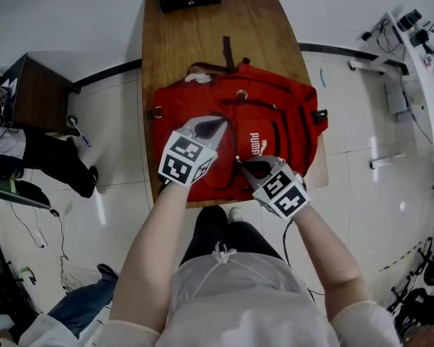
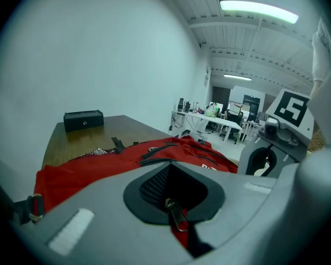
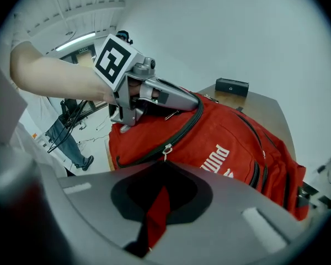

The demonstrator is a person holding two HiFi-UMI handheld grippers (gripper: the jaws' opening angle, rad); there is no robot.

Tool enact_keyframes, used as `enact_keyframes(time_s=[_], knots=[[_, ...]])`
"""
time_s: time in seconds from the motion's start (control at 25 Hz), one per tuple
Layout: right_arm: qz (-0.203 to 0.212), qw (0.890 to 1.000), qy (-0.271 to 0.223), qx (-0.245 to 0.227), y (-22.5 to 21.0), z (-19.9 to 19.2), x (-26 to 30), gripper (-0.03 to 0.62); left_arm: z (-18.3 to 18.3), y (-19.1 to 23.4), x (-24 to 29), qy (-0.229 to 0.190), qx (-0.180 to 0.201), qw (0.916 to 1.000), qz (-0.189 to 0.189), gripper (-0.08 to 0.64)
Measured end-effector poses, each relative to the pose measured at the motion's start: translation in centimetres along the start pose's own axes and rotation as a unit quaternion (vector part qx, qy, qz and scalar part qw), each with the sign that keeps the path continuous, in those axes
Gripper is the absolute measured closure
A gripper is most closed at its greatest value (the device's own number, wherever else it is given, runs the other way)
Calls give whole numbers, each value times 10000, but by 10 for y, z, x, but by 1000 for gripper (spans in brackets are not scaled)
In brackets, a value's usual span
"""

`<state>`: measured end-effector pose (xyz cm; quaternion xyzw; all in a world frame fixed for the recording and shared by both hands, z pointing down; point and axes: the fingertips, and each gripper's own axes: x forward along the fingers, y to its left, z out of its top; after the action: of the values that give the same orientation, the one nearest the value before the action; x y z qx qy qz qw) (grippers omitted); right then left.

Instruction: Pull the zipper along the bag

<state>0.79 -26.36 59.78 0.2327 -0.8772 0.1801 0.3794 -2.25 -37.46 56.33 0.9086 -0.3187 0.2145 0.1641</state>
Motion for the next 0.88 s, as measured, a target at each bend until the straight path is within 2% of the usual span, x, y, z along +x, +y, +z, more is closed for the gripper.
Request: enact_keyframes(time_s=[0.2,0.4,0.88], knots=[[55,10000,55,-11,12,-6,-2,583,-1,0,-1,22,5,10000,-55,554],[238,9991,323,-143,36,-23,-1,583,0,0,-1,33,4,10000,-93,554],[518,9971,450,336,72,-39,4,583,0,-1,0,-76,78,9999,-89,554]])
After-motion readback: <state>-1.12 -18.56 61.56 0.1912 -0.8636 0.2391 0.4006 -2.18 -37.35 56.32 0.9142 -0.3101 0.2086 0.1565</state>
